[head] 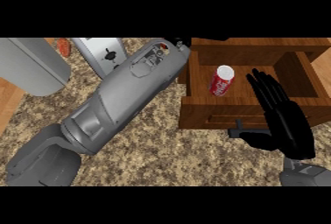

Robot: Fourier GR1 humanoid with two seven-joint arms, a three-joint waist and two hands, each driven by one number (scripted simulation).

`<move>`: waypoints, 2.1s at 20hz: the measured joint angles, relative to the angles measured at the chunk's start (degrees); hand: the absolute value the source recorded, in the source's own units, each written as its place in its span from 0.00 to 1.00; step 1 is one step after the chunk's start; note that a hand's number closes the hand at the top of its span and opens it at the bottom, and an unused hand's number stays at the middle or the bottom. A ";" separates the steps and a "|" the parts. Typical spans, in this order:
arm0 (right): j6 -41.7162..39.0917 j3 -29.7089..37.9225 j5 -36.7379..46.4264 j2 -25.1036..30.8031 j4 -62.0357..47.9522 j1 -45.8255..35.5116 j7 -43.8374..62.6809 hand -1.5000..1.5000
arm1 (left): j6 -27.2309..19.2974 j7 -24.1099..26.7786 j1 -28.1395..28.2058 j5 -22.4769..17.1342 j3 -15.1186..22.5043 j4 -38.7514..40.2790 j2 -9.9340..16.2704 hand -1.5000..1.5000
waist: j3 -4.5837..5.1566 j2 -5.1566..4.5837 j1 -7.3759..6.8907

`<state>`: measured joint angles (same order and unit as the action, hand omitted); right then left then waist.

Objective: Pick up the can, place it into the drawer and close the drawer

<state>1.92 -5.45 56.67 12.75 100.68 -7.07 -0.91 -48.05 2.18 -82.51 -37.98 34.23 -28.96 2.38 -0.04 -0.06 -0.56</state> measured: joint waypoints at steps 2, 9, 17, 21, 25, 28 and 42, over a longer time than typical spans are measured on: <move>3.08 0.49 1.01 -0.92 -4.30 -1.04 -1.10 0.00 | 0.70 -1.09 1.21 0.73 0.09 -2.02 1.98 0.00 | 0.01 0.10 -0.35; 12.15 2.31 5.25 -3.15 -17.98 -7.45 -3.33 0.00 | 1.19 -7.05 5.69 3.26 1.18 -11.39 8.36 0.00 | 0.68 0.85 -1.19; 20.78 5.52 9.84 -3.01 -32.77 -15.85 -5.19 0.00 | 1.79 -13.16 9.15 4.94 1.98 -20.60 14.77 0.00 | 1.27 1.26 -2.30; 24.44 7.60 11.28 -2.80 -40.17 -20.87 -5.29 0.00 | 2.78 -15.61 11.27 5.36 2.00 -24.99 18.32 0.00 | 1.19 1.13 -2.79; 29.07 10.09 11.75 -2.65 -48.02 -26.21 -5.91 0.00 | 2.86 -16.89 14.12 5.98 2.08 -29.26 20.60 0.00 | 1.00 0.78 -3.17; 31.51 11.75 11.98 -2.44 -54.14 -30.61 -6.10 0.00 | 3.24 -17.11 16.99 6.43 1.78 -32.09 22.51 0.00 | 0.81 0.48 -3.14; 39.75 17.01 14.09 -0.98 -78.12 -48.75 -4.81 0.00 | 3.33 -17.25 27.31 8.98 1.20 -42.44 25.74 0.00 | 0.22 -0.92 -3.92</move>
<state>41.67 11.56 70.76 11.78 22.56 -55.82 -5.72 -44.72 -15.07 -55.20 -29.00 35.43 -71.40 28.12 0.19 -0.98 -4.48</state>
